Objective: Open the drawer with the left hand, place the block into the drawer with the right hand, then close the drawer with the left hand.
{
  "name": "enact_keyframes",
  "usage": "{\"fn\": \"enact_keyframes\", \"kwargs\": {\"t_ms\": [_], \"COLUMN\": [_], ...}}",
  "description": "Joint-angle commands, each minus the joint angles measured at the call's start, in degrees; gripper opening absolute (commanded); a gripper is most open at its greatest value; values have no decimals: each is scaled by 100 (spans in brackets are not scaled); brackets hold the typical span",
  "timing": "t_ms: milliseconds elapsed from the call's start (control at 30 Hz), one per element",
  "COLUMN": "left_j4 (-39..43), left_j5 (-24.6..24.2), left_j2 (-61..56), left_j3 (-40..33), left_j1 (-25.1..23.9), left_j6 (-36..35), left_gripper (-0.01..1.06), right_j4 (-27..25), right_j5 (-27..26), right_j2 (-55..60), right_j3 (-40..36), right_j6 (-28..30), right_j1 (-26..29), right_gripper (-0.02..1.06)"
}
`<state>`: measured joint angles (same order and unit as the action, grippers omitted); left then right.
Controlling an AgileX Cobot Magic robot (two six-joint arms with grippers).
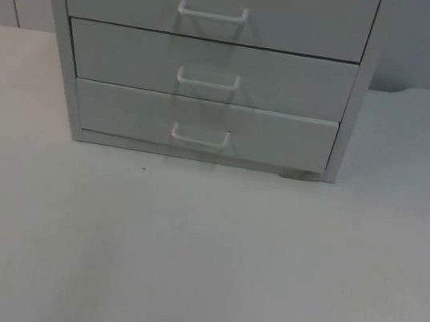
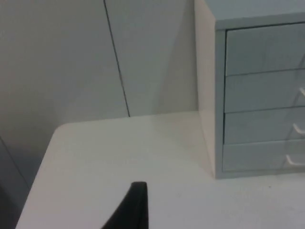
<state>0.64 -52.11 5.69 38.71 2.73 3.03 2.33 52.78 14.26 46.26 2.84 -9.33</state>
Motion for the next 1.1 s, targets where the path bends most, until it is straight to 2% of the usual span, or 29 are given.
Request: {"fn": "enact_keyframes", "kwargs": {"t_ms": [0,67,100,133,167,300,400,467,533,900,1067], "left_j4": [158,130,130,115,115,115,101,112,154,589,391], "left_j5": [-290,-447,-447,-489,-532,-577,-741,-839,-914,-1061,-1139], "left_j2": [-104,-214,-214,-284,-353,-569,-569,-569,-569,-569,-569], "left_j3": [-38,-73,-73,-124,-186,-381,-412,-422,-422,-422,-422], "left_j1": [-18,-18,-18,-18,-18,-18,-18,-18,-18,-18,-18], "left_j6": [-52,-89,-89,-86,-86,-247,-344,-344,-344,-420,-646], "left_gripper": [105,105,105,105,105,105,105,105,105,105,105], "right_j4": [-16,-67,-67,-109,-138,-192,-293,-305,-305,-305,-305], "right_j5": [224,335,335,384,443,668,770,1085,1162,910,910], "right_j2": [-290,-565,-565,-689,-842,-1380,-1426,-1426,-1426,-1426,-1426], "right_j3": [-68,-260,-260,-388,-558,-1090,-1257,-1356,-1483,-1669,-1669], "right_j6": [85,85,85,85,85,85,85,62,35,-90,-90], "right_j1": [16,16,16,16,16,16,16,16,16,16,16], "right_gripper": [82,97,97,105,105,105,105,105,105,105,105]}}
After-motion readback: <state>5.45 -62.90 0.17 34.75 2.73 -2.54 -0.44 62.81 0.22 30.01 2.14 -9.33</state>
